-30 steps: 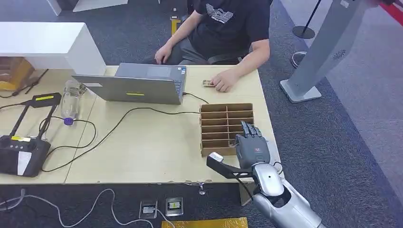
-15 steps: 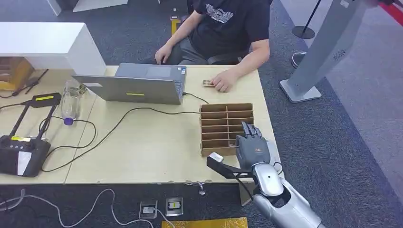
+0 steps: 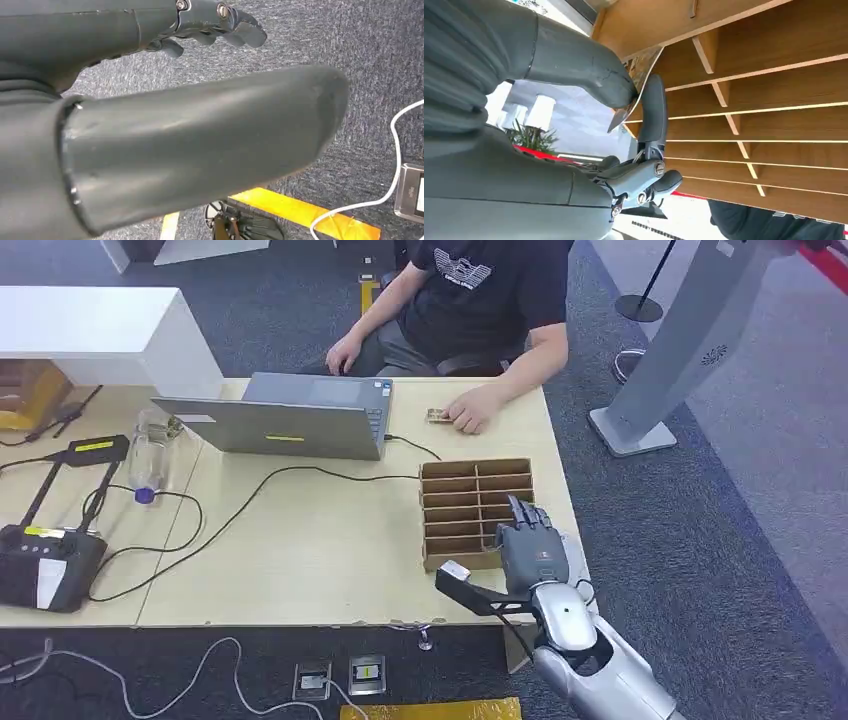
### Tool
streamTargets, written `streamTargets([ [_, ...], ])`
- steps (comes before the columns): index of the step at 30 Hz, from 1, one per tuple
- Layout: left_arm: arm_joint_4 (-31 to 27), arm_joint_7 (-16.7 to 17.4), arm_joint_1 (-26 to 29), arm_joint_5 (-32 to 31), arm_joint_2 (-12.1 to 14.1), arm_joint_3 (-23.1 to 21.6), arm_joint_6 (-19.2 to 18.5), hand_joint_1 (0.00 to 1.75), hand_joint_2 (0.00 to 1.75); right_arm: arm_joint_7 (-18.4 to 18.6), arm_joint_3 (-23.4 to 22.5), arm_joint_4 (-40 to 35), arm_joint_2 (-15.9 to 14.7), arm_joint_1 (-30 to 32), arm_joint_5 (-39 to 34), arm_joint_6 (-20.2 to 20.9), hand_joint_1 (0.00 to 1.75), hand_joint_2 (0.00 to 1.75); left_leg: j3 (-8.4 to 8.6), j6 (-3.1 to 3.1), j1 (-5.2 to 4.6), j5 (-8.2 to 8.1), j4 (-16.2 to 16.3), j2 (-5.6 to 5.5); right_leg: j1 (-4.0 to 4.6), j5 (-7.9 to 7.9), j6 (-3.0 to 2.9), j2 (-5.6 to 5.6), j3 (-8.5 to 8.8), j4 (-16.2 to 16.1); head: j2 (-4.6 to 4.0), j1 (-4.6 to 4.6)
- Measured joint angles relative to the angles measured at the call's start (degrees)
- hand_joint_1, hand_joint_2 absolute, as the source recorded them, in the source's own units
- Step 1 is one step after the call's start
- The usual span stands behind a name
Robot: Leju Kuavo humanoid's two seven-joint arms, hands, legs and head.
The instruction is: Pass the card to the sensor for recognition and then transmit it.
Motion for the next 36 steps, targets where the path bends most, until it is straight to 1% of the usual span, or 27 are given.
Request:
streamTargets([
  [16,0.00,0.00,0.01,-0.04,0.00,-1.05,0.35,0.00,0.00,-0.50,-0.35,0.59,-0.11,0.28,-0.15,-1.77,1.75,1.75,0.00,0.00,0.00,0.00,0.00,0.00,0.00,0.00,0.00,0.00,0.01,0.00,0.00,0.00],
  [22,0.00,0.00,0.01,-0.09,0.00,-1.07,0.44,0.00,0.00,-1.33,-0.33,1.40,-0.11,0.26,-0.55,-3.45,1.75,1.75,0.00,0.00,0.00,0.00,0.00,0.00,0.00,0.00,0.00,0.00,0.01,0.00,0.00,-0.02],
  [27,0.00,0.00,0.01,-0.07,-0.24,-1.11,1.31,0.00,0.00,-1.73,-0.33,2.06,-0.11,0.24,-0.90,-4.46,1.75,1.75,0.00,0.00,0.00,0.00,0.00,0.00,0.00,0.00,0.00,0.00,0.02,0.00,0.00,0.00],
  [36,0.00,0.00,0.01,-0.07,-0.33,-1.16,0.50,0.00,0.00,-1.77,-0.33,2.34,-0.02,0.12,-0.28,-6.03,1.75,1.75,-0.01,0.00,0.00,0.00,0.00,0.00,0.00,0.00,0.00,-0.01,0.02,0.01,0.00,0.00],
])
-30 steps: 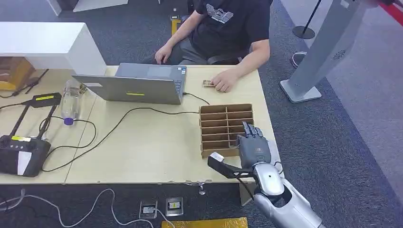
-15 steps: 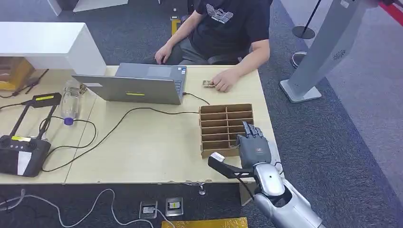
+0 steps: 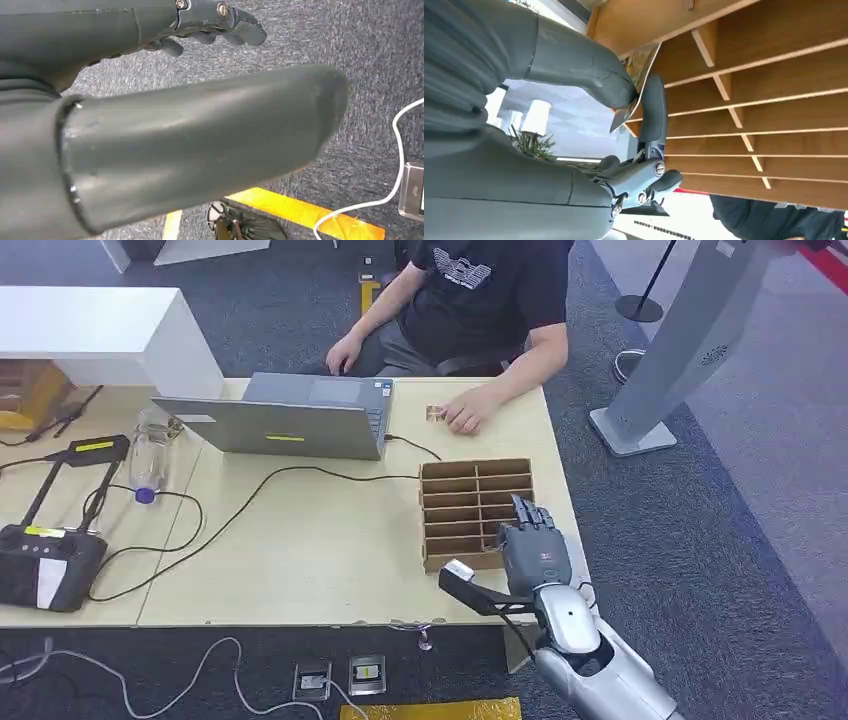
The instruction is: Pass the card to the sensor for recognition and then transmit it.
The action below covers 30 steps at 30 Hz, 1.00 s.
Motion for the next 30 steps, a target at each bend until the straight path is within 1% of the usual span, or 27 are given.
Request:
streamTargets([
  [3,0.00,-0.15,0.00,0.00,0.00,-0.02,-0.04,0.00,0.00,-0.33,-0.22,-0.04,0.00,-0.52,0.57,-1.03,1.75,1.75,0.00,0.00,0.00,0.00,0.00,0.00,0.00,0.00,0.00,0.01,-0.01,0.01,0.00,-0.02],
  [7,0.00,-0.90,0.00,0.00,0.00,-0.02,0.11,0.00,0.00,-2.98,-1.62,-1.73,0.11,-1.79,1.42,-3.28,1.75,1.75,-0.01,0.00,0.00,0.00,0.00,0.00,0.00,0.00,0.00,0.02,-0.01,0.02,0.00,-0.02],
  [9,0.00,-1.11,-0.01,0.09,0.00,-0.02,0.26,0.00,0.00,-4.57,-2.62,-3.15,0.39,-2.77,1.90,-3.23,1.75,1.75,0.00,0.00,0.00,0.00,0.00,0.00,0.00,0.00,0.00,0.02,-0.01,0.02,0.00,-0.02],
  [12,0.00,-1.11,0.02,0.11,0.00,-0.02,0.33,0.00,0.00,-5.66,-3.85,-4.63,0.96,-3.59,2.51,-3.50,1.75,1.75,0.00,-0.01,0.00,0.00,0.00,0.00,0.00,0.00,0.00,0.00,0.00,0.02,0.00,0.00],
  [20,0.00,-1.14,0.02,0.11,-0.02,-0.04,0.15,0.00,0.00,-6.91,-6.21,-6.73,2.34,-3.68,2.47,-4.92,1.75,1.75,0.00,-0.01,0.00,0.01,0.00,0.00,0.00,0.00,0.00,0.01,-0.01,0.02,0.00,-0.02],
  [30,0.00,-1.29,0.02,-0.48,0.00,-0.09,0.04,0.00,0.00,-7.76,-7.96,-8.20,2.51,-3.05,2.32,-6.79,1.75,1.75,0.00,-0.01,0.00,0.00,0.00,0.00,0.00,0.00,0.00,0.01,-0.02,0.01,0.00,0.00],
])
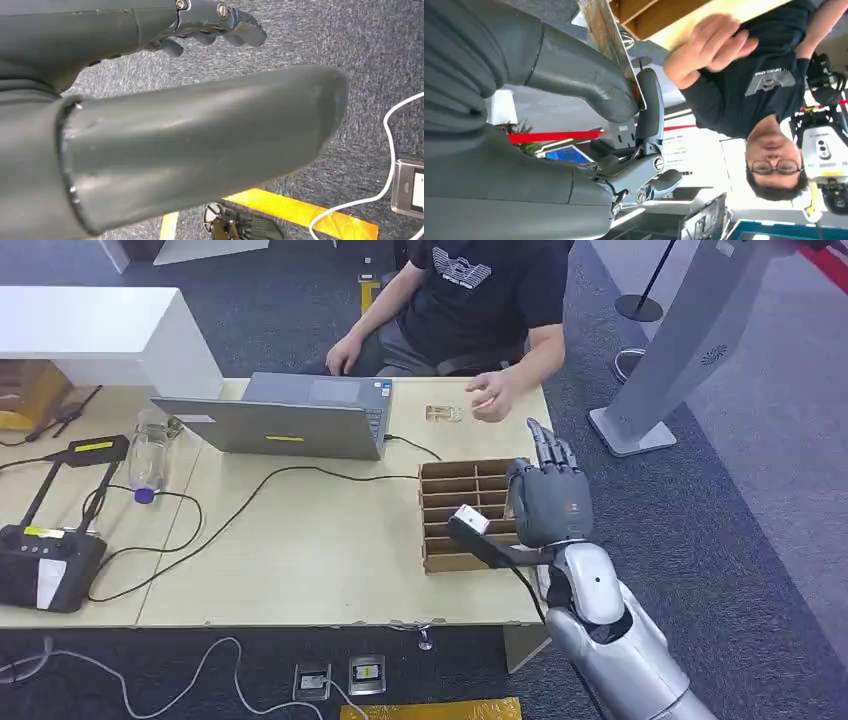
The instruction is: Pass the card to the sensor for recognition and then transmit it.
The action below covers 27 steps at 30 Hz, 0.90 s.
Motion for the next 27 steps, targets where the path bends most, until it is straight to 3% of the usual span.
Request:
streamTargets([
  [27,0.00,-1.05,-0.01,-1.07,0.00,-0.17,-0.31,0.00,0.00,-0.61,-3.41,-1.84,0.13,1.35,0.17,-1.99,1.75,1.75,-0.01,0.00,0.00,0.00,0.00,0.00,0.00,0.00,0.00,0.00,0.01,0.00,0.00,0.00],
])
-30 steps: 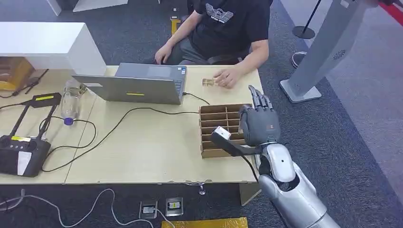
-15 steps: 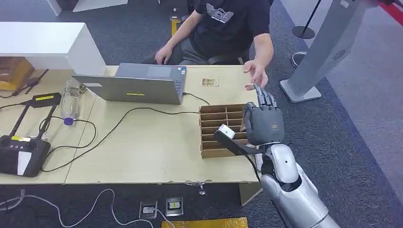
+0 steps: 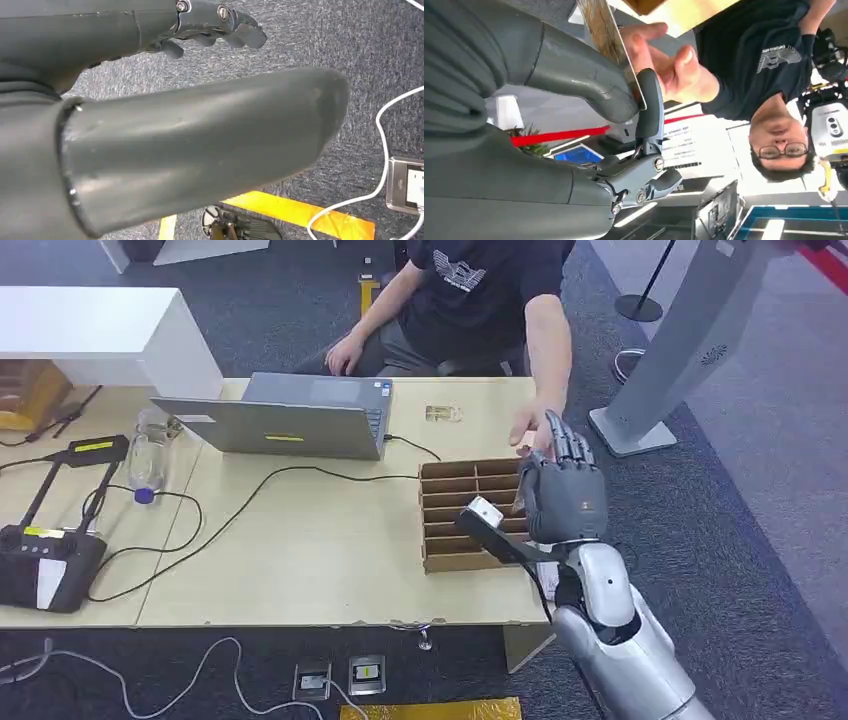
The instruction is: Pass the card to the sensor for recognition and then transmit it.
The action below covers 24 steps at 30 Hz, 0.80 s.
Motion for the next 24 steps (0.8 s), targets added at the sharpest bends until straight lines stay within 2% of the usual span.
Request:
streamTargets([
  [10,0.00,-0.15,-0.02,-0.46,0.00,-0.04,-0.02,0.00,0.00,-1.95,-1.14,1.44,0.90,-2.88,0.13,-1.99,1.75,1.75,-0.01,0.00,0.00,0.00,0.00,0.00,0.00,0.00,0.00,0.00,0.00,0.00,0.00,0.00],
  [24,0.00,-0.92,-0.16,-2.05,-0.04,-1.27,-0.74,0.00,0.00,-4.57,-2.95,7.71,2.23,-9.57,-0.33,-4.59,1.75,1.75,-0.01,0.00,0.00,0.00,0.00,0.00,0.00,0.00,0.00,-0.01,0.00,0.00,0.00,0.00],
])
